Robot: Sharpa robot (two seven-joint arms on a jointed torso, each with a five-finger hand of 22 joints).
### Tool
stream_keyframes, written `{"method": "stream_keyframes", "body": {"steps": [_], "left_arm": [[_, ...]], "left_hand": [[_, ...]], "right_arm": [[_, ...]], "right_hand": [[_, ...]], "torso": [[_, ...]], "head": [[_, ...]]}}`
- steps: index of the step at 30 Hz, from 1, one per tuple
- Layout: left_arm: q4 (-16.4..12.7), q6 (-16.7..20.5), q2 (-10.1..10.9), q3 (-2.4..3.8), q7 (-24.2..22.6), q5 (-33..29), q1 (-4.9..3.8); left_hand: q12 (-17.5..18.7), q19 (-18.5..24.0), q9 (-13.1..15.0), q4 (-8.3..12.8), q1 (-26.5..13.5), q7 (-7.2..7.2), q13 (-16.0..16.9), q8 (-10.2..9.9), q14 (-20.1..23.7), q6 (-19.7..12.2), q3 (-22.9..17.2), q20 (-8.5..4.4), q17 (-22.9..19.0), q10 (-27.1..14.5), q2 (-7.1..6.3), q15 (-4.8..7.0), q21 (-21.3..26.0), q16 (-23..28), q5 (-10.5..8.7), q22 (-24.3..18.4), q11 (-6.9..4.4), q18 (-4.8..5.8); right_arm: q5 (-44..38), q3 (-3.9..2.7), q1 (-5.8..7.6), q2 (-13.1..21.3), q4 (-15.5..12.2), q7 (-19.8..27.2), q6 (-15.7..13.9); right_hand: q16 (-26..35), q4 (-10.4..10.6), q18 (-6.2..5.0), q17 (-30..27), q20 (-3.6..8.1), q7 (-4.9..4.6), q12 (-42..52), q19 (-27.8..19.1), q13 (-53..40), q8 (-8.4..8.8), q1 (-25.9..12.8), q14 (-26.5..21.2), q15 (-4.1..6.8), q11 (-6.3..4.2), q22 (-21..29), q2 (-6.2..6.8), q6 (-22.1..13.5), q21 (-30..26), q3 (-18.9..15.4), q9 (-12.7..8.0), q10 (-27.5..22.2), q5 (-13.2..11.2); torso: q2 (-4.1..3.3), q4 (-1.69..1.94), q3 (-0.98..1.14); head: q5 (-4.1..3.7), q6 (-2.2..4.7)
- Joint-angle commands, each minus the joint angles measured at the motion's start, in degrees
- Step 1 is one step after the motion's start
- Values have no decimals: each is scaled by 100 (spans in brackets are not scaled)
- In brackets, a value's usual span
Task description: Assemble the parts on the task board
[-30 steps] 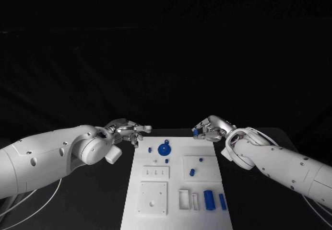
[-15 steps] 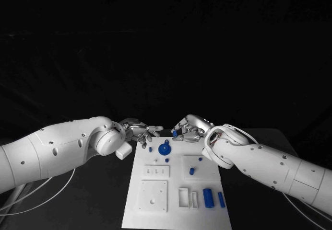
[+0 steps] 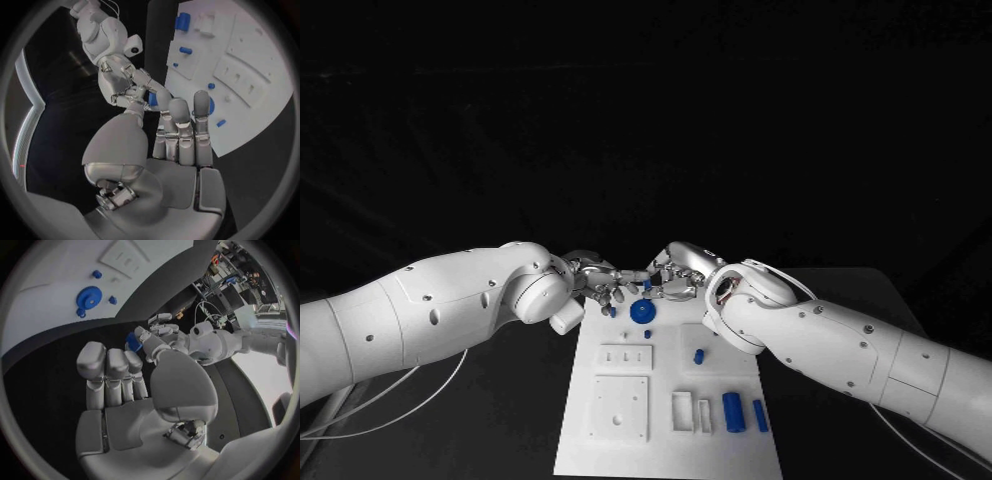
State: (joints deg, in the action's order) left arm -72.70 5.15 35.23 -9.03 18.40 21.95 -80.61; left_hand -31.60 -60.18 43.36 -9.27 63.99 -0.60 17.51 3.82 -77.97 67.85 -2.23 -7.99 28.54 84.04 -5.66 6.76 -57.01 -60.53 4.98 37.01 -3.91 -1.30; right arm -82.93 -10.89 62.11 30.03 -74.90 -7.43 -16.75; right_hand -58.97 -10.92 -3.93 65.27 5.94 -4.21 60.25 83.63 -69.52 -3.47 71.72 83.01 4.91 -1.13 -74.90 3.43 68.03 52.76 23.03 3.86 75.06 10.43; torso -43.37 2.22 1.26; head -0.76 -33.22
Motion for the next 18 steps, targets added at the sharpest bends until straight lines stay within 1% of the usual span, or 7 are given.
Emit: {"method": "stream_keyframes", "body": {"steps": [1, 6, 10, 16, 17, 18], "left_arm": [[-1, 57, -34, 0, 152, 261, -11], [-3, 84, -56, -1, 185, 314, -10], [4, 106, -70, -1, 214, 361, -10], [9, 115, -76, -1, 247, 432, -11], [8, 113, -77, -1, 251, 440, -11], [7, 109, -79, -1, 255, 449, -11]], "left_hand": [[21, 46, -25, -17, -2, -4, 10, -11, 37, -42, 2, 10, -13, 220, -32, 11, -16, -15, -37, 13, -33, -73], [21, 51, -149, 5, 7, -14, 31, -9, 47, -57, 8, 15, -42, 218, -17, 8, -9, -51, -37, 43, -29, -76], [21, 52, -178, 42, -1, -14, 39, -8, 54, -49, 27, 16, -55, 218, 22, 7, -5, -66, -36, 58, -29, -77], [21, 52, -178, 42, -1, -14, 39, -8, 54, -49, 27, 16, -55, 218, 22, 7, -5, -66, -36, 58, -29, -77], [27, 55, -197, 90, -13, -15, 49, -7, 64, -49, 43, 17, -77, 215, 53, 5, 6, -79, -36, 80, -28, -76], [27, 55, -197, 90, -13, -15, 49, -7, 64, -49, 43, 17, -77, 215, 53, 5, 6, -79, -36, 80, -28, -76]], "right_arm": [[-133, 3, 7, -41, -12, -140, 92], [-135, 13, 8, -92, -3, -150, 125], [-136, 29, 8, -115, -2, -155, 160], [-136, 42, 8, -119, -16, -169, 208], [-136, 43, 8, -120, -16, -171, 213], [-136, 44, 8, -123, -16, -175, 219]], "right_hand": [[-31, 17, -20, 11, 3, -7, 13, 29, -2, -13, 7, 30, 4, -8, -639, 39, -1, -24, 14, 10, 25, 29], [-31, 17, -20, 11, 3, -7, 13, 29, -2, -13, 7, 30, 4, -8, -639, 39, -1, -24, 14, 10, 25, 29], [-30, 26, -18, 13, 4, -5, 9, 34, 0, -13, 9, 29, 5, -10, -642, 40, 5, -13, 2, 10, 24, 53], [-31, 26, -18, 15, 4, -3, 14, 33, -4, -14, 11, 29, 5, -10, -642, 42, 7, -16, -5, 11, 28, 68], [-35, 25, -17, 20, 5, -5, 16, 36, -6, -13, 14, 30, 5, -11, -643, 41, 6, -11, -13, 10, 29, 78], [-35, 25, -17, 20, 5, -5, 16, 36, -6, -13, 14, 30, 5, -11, -643, 41, 6, -11, -13, 10, 29, 78]], "torso": [[-8, 8, -4], [-12, 8, -12], [-14, 11, -11], [-10, 4, -10], [-9, 3, -10], [-7, 1, -10]], "head": [[27, -7], [31, -12], [38, -14], [48, -20], [47, -22], [47, -25]]}}
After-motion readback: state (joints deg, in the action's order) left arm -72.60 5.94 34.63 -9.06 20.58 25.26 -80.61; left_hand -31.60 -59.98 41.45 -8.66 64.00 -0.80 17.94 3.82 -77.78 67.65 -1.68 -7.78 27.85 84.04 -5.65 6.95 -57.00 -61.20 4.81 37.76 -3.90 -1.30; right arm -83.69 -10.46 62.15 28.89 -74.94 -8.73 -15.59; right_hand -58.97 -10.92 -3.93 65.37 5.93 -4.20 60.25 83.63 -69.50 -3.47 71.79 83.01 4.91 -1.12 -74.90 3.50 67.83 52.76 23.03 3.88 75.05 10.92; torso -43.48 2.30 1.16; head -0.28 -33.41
